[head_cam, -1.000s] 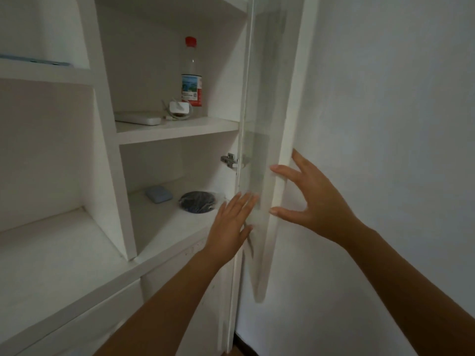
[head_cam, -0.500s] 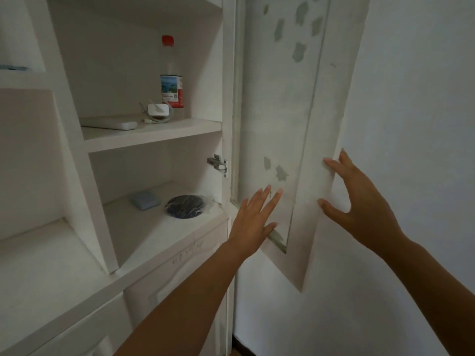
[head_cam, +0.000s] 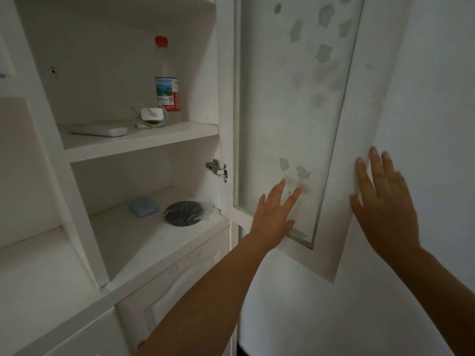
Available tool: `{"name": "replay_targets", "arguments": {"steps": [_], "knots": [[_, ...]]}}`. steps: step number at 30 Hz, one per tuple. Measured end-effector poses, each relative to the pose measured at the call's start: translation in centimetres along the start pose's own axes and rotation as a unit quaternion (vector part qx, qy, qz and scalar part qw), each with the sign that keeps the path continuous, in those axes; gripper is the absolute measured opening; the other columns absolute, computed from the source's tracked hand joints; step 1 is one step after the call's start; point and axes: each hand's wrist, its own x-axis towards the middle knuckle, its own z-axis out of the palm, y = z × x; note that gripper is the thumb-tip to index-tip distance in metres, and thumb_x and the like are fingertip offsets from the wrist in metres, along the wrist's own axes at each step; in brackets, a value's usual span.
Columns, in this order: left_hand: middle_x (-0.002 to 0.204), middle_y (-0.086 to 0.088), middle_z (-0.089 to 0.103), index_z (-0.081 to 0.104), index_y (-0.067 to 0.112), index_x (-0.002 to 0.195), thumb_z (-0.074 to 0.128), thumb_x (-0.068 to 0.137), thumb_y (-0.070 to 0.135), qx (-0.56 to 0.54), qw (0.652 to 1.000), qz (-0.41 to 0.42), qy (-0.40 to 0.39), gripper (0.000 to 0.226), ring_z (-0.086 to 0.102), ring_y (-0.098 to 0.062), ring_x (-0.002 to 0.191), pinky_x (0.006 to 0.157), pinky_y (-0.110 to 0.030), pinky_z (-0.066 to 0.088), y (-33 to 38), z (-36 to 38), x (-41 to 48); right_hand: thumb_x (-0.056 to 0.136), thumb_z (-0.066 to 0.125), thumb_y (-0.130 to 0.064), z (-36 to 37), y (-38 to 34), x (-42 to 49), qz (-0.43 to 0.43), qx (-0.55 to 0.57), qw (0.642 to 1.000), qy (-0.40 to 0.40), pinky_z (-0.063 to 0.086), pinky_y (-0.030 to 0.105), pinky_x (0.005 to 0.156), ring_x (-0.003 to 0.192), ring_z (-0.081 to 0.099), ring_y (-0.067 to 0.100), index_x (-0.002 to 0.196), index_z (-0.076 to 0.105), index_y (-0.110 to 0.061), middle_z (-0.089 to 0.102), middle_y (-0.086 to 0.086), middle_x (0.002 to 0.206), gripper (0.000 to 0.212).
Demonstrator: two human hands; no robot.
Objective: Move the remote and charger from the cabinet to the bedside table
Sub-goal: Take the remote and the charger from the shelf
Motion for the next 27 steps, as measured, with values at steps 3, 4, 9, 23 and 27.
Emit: {"name": "replay_targets", "arguments": {"steps": [3, 4, 9, 23, 27], "knots": [[0.155, -0.013, -0.001, 0.002, 0.031, 0.143, 0.057, 0.088, 0.02, -0.002, 1.0, -0.008, -0.011, 0.079, 0.002, -0.027, 0.143, 0.114, -0.047, 0.011, 0.1, 0.4, 1.0, 0.094, 0.039, -0.006, 1.1, 0.9, 0.3, 0.003, -0.028, 1.0, -0.009, 0.02, 0.056, 0.111, 0.141, 0.003, 0.034, 0.141, 0.011, 0.001, 0.007, 0.021, 0.152, 0.055], [0.155, -0.013, -0.001, 0.002, 0.031, 0.143, 0.057, 0.088, 0.02, -0.004, 1.0, -0.01, -0.016, 0.079, 0.002, -0.027, 0.142, 0.114, -0.048, 0.011, 0.3, 0.5, 1.3, 0.093, 0.037, -0.006, 1.4, 1.2, 0.4, 0.0, -0.033, 0.999, -0.014, 0.02, 0.057, 0.111, 0.141, 0.003, 0.034, 0.141, 0.011, 0.003, 0.008, 0.021, 0.152, 0.055], [0.154, -0.018, 0.005, 0.004, 0.029, 0.143, 0.058, 0.085, 0.014, -0.021, 1.0, -0.016, -0.016, 0.081, 0.008, -0.031, 0.141, 0.113, -0.051, 0.019, 0.8, 0.5, 2.0, 0.084, 0.029, -0.01, 2.4, 1.6, 0.9, -0.013, -0.037, 0.999, -0.021, 0.019, 0.057, 0.109, 0.139, 0.01, 0.04, 0.138, 0.012, 0.008, 0.013, 0.028, 0.15, 0.06], [0.146, -0.014, 0.033, 0.034, 0.015, 0.137, 0.052, 0.087, 0.019, 0.054, 0.998, -0.024, 0.011, 0.053, 0.023, -0.029, 0.136, 0.111, -0.049, 0.02, -4.0, -3.2, -0.8, 0.085, 0.033, -0.018, 3.7, -5.6, 4.3, -0.071, 0.125, 0.989, 0.024, 0.03, 0.047, 0.106, 0.128, 0.034, 0.039, 0.125, 0.041, 0.007, 0.049, 0.028, 0.131, 0.048], [0.14, -0.013, 0.041, 0.038, 0.015, 0.135, 0.051, 0.088, 0.02, 0.088, 0.993, -0.079, 0.031, 0.049, 0.032, -0.028, 0.132, 0.109, -0.045, 0.024, -7.2, -6.1, -4.9, 0.085, 0.034, -0.019, 4.5, -9.6, 5.1, -0.073, 0.275, 0.959, 0.009, 0.032, 0.044, 0.105, 0.125, 0.04, 0.034, 0.125, 0.045, 0.0, 0.049, 0.021, 0.133, 0.046]]}}
